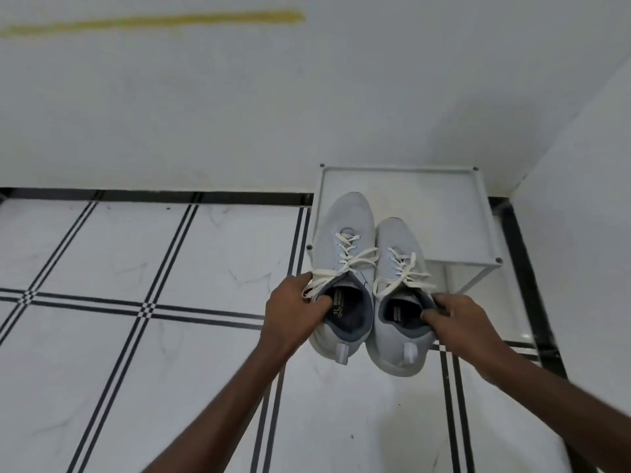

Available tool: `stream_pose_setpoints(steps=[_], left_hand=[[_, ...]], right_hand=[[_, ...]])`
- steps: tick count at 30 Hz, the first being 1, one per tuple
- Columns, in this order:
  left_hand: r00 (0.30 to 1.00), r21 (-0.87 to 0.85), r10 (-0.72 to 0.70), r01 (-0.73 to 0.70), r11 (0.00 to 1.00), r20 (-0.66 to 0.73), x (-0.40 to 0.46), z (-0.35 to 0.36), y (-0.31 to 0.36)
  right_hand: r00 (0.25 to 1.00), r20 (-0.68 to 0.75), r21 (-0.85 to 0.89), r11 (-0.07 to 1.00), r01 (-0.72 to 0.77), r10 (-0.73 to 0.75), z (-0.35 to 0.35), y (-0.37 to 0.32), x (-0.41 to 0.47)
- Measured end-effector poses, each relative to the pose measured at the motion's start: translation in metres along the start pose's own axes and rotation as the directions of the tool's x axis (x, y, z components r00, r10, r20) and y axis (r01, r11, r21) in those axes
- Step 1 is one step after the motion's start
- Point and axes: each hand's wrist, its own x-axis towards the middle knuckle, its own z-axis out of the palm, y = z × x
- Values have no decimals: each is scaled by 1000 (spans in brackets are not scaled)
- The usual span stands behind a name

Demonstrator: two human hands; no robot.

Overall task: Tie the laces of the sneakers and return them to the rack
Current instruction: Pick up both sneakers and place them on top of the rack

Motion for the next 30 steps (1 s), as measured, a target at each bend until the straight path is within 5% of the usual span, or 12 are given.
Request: stream_pose_setpoints(steps=[8,16,30], left_hand=[[999,23,28,-28,999,-18,35,-57,116],[994,38,44,-40,998,-101,112,-38,195],[983,34,-156,160,987,-93,276,123,114]], right_hand=[[990,-142,33,999,13,-9,-95,-86,-10],[951,-308,47,998,32,-16,-153,-113,66],[969,-244,-67,998,15,-31,-102,-29,294]])
